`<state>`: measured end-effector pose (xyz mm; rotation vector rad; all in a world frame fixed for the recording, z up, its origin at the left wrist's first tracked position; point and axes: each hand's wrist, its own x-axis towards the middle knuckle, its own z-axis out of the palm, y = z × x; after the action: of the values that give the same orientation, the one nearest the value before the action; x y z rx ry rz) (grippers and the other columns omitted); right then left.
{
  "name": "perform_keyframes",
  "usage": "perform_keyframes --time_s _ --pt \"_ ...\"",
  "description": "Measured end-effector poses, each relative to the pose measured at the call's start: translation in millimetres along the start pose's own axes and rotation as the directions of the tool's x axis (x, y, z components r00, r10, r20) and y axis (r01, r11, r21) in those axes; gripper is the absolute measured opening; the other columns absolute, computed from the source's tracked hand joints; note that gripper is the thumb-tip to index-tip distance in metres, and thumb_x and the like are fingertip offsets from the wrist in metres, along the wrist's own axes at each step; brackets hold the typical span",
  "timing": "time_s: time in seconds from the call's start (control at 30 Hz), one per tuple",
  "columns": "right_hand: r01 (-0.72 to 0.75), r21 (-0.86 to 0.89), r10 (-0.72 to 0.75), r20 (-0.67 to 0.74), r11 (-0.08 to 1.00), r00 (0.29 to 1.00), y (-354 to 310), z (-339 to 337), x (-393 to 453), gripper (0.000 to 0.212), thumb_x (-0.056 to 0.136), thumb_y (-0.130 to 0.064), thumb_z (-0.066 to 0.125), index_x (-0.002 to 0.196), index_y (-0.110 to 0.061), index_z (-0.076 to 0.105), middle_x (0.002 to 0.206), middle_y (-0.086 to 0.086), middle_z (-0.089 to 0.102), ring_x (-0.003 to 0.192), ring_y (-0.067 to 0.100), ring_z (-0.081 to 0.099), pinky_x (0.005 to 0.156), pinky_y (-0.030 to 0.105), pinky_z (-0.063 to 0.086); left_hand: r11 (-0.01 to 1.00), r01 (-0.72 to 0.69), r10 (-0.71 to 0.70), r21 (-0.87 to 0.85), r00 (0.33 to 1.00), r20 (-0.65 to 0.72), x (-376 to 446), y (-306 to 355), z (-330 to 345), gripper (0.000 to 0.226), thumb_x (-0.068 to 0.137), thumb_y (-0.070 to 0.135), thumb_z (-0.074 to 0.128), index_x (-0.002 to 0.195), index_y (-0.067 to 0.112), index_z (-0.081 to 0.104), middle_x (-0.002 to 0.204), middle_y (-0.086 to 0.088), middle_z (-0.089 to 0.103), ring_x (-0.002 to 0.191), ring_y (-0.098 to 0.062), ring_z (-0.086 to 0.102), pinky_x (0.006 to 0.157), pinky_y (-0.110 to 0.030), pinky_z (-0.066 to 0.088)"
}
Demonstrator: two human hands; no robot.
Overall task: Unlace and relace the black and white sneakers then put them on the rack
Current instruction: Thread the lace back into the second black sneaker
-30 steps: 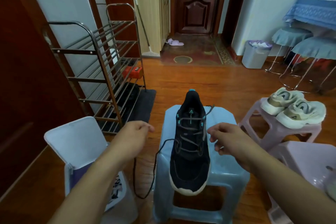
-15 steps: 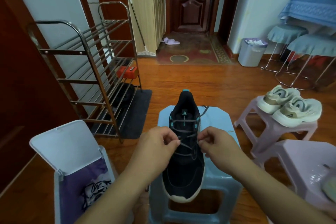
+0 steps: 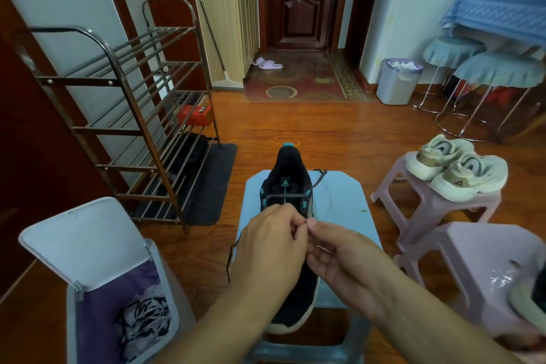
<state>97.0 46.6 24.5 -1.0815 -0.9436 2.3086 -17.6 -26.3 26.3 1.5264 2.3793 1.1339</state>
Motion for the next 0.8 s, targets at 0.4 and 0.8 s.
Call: perform_keyframes --time_s 0.4,0.8 --pt "0.076 -0.442 -0.436 -0.817 0.894 0.377 -108.1 -137.5 43.3 0.015 0.099 -0.016 0.055 0.111 -0.007 0.058 0.117 0.013 0.063 0.092 0.017 0.061 0.073 0.017 0.052 0.965 0.116 -0.157 -0.233 0.974 -0.165 11.6 -56.4 -94.9 0.020 0.094 0.021 0.070 0.083 0.038 0.071 0.068 0.001 0.059 0.061 -0.010 0.056 0.062 -0.032 0.047" --pt "0.257 -0.905 -0.494 0.061 0.340 0.867 -65.9 -42.2 18.8 0.013 0.096 -0.009 0.062 0.103 -0.019 0.067 0.076 -0.002 0.076 0.064 0.009 0.071 0.049 0.015 0.046 0.902 -0.400 0.389 -0.164 0.588 0.709 -23.8 33.4 -30.6 0.080 0.096 0.011 0.054 0.150 0.058 0.020 0.158 0.027 0.015 0.107 -0.013 0.060 0.088 -0.037 0.054"
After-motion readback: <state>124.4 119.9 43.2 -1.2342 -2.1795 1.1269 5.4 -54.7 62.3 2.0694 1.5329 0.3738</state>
